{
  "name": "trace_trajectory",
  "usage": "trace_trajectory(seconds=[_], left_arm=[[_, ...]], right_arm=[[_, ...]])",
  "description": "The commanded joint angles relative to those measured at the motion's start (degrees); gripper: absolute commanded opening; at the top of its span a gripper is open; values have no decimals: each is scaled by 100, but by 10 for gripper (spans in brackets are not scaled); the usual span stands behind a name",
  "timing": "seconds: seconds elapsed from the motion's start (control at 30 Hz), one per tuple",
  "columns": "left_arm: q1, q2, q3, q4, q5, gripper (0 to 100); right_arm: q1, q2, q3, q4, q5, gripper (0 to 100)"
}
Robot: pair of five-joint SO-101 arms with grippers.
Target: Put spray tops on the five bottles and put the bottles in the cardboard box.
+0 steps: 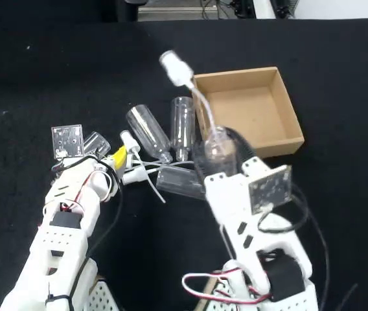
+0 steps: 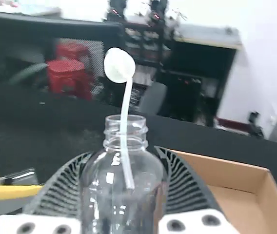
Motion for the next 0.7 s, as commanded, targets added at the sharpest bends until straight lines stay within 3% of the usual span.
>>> trace_trajectory(seconds=[0.0,0.2,0.43,0.67], left_arm=[[48,-88,-75,-88,18,236],[48,-97,-198,79,18,238],[48,-26,-1622,1574,62,238],[312,79,-2334,1433,26,238]], right_arm=[[-273,-558,189,-193,26,15],[-360,-646,497,-202,-18,14],[-369,-646,514,-202,-26,12],[-369,-646,453,-202,-26,12]])
